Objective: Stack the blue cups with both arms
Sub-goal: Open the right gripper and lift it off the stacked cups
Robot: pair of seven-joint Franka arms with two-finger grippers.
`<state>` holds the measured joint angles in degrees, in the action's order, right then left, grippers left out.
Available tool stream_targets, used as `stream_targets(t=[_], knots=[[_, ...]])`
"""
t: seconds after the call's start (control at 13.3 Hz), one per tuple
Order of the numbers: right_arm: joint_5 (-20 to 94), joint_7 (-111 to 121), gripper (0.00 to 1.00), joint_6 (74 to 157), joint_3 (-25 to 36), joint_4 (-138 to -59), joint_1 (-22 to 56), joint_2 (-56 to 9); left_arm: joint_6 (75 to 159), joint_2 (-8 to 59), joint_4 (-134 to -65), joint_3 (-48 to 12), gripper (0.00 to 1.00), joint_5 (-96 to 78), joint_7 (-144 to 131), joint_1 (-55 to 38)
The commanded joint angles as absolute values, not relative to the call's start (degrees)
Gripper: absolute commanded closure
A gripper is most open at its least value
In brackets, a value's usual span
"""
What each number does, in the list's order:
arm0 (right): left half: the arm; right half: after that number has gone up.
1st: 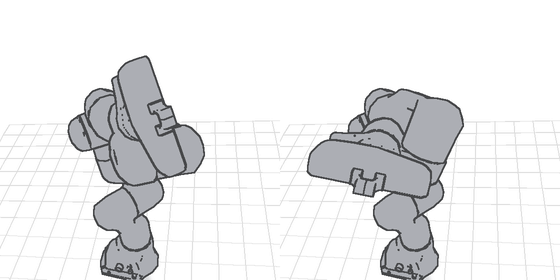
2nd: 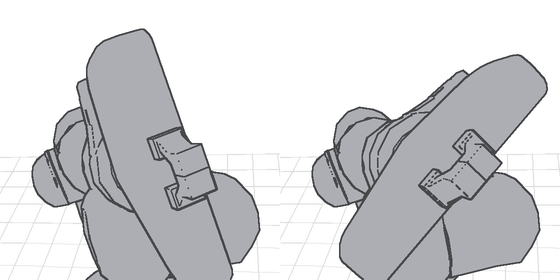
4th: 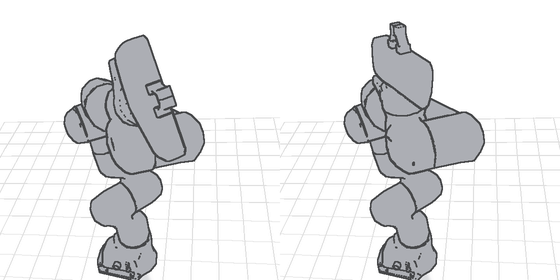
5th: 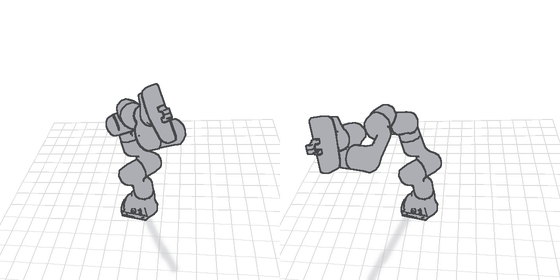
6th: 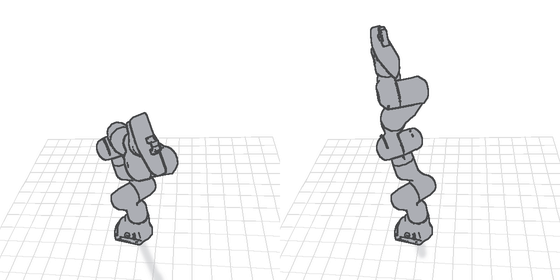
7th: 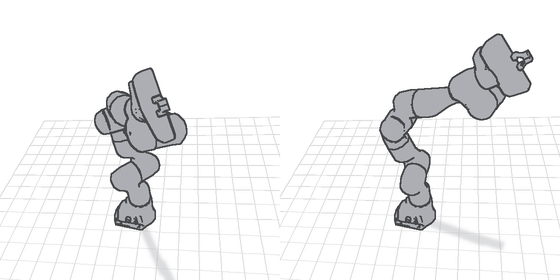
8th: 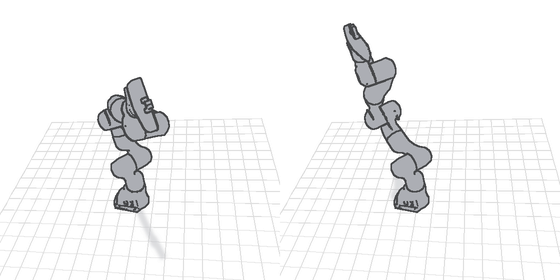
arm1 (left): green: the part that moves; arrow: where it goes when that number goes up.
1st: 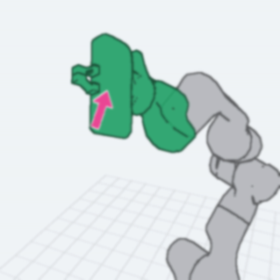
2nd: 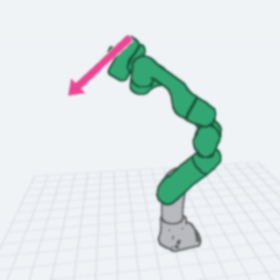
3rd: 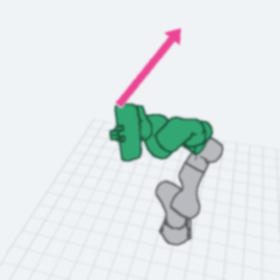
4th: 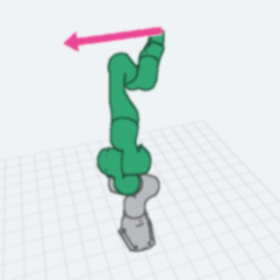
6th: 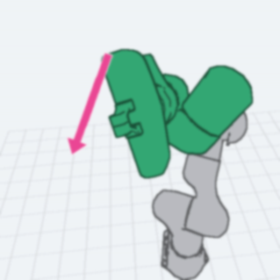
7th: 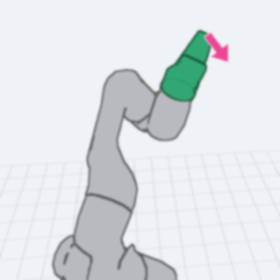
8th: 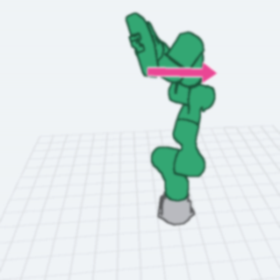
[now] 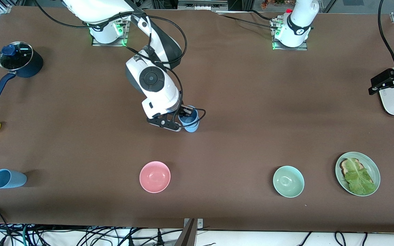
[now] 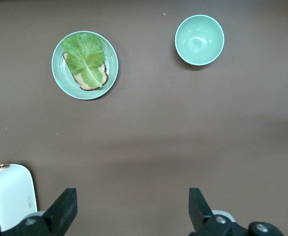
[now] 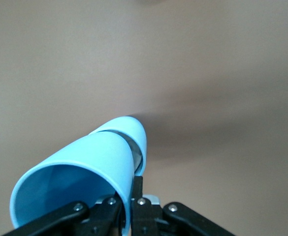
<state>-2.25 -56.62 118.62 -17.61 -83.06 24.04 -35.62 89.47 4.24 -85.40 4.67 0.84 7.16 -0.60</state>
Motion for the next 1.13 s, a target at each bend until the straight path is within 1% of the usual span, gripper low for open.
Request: stream_targets(t=[0.0,0.08,0.3,0.38,0.53,0.68,0.75,0.98,1.05], knots=[[-3.3,-57.6,0.41,118.2,-17.1,-80.9,24.6,-36.6,88.9,4.1,-85.4,4.6,0.00,-0.5,8.8,-0.1],[-3.7,-57.5,0.00,118.0,-17.1,-80.9,24.6,-36.3,88.9,4.3,-85.4,4.6,0.00,-0.5,8.8,-0.1],[-4.3,-56.0,0.00,115.3,-16.2,-80.7,23.5,-33.5,88.9,4.4,-85.4,4.6,0.00,-0.5,8.7,-0.3],[-4.3,-55.7,0.00,113.3,-15.8,-80.6,22.9,-32.4,88.9,4.4,-85.4,4.6,0.00,-0.5,8.7,-0.4],[-3.9,-52.4,0.00,109.0,-14.5,-80.6,20.9,-28.1,88.9,4.4,-85.4,4.6,0.00,-0.5,8.7,-0.4],[-3.5,-41.9,0.00,102.2,-12.5,-80.6,19.0,-23.7,88.9,4.4,-85.4,4.6,0.00,-0.5,8.7,-0.8],[-3.9,-39.5,0.00,99.3,-10.0,-80.7,19.0,-20.5,88.9,4.4,-85.4,4.6,0.00,-0.5,8.7,-0.8],[-3.5,-37.0,0.00,94.1,-2.1,-80.7,18.9,-15.7,88.9,4.4,-85.4,4.6,0.00,-0.5,8.7,-0.8],[-3.3,-31.9,0.00,91.7,0.0,-80.8,18.9,-14.1,88.9,4.4,-85.4,4.6,0.00,-0.5,8.7,-0.8]])
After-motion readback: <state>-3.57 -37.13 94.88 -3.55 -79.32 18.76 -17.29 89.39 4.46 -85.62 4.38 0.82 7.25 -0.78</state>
